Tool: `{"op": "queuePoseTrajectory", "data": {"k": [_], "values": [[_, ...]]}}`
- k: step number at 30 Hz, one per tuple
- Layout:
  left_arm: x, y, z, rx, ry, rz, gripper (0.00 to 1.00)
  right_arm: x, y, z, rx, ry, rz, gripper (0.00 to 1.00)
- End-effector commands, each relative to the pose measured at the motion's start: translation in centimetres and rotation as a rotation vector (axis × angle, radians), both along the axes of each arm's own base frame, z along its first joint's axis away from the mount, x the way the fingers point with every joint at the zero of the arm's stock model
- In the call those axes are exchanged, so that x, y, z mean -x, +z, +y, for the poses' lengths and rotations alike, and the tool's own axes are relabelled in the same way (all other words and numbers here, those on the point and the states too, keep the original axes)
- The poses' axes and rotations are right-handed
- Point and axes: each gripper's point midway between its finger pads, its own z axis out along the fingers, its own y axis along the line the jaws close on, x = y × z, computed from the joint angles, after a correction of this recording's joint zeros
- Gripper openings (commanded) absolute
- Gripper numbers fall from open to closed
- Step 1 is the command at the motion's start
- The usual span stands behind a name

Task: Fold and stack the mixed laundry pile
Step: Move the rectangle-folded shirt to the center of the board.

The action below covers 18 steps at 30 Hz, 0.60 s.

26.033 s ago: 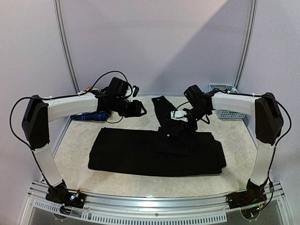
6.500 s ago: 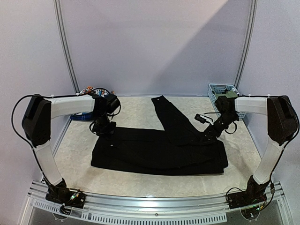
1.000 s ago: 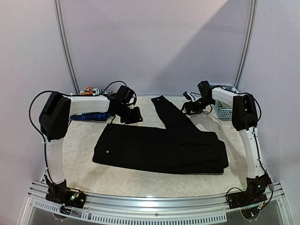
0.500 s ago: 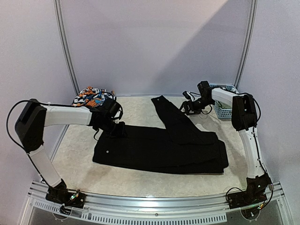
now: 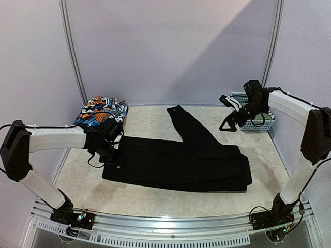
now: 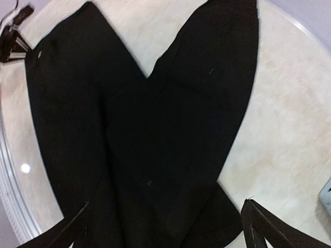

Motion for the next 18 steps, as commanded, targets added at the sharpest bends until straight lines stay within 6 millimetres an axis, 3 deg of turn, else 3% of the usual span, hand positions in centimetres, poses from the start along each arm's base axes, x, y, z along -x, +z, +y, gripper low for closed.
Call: {"op": "queuePoseTrajectory", "data": {"k": [1,5,8,13,18], "values": [[0.7,-1.7,0.4,-0.034,0.009,0.041,0.3,8.3,-6.4,-0.3,0.084,0.231,0.162,0.97],[1.1,-3.0,1.3,-0.089,0.025,0.075,0.29,12.9,-7.4,1.3,0.104,0.389,0.162,0.88],[1.6,-3.5,1.9,-0.112,0.043,0.092,0.28,14.8,-7.7,2.7,0.115,0.471,0.137,0.78],[2.6,-4.2,2.8,-0.138,0.065,0.129,0.28,14.8,-10.3,2.8,0.188,0.496,0.185,0.55],[4.2,-5.7,3.2,-0.138,0.082,0.191,0.27,15.0,-13.6,1.5,0.28,0.518,0.231,0.47]]}}
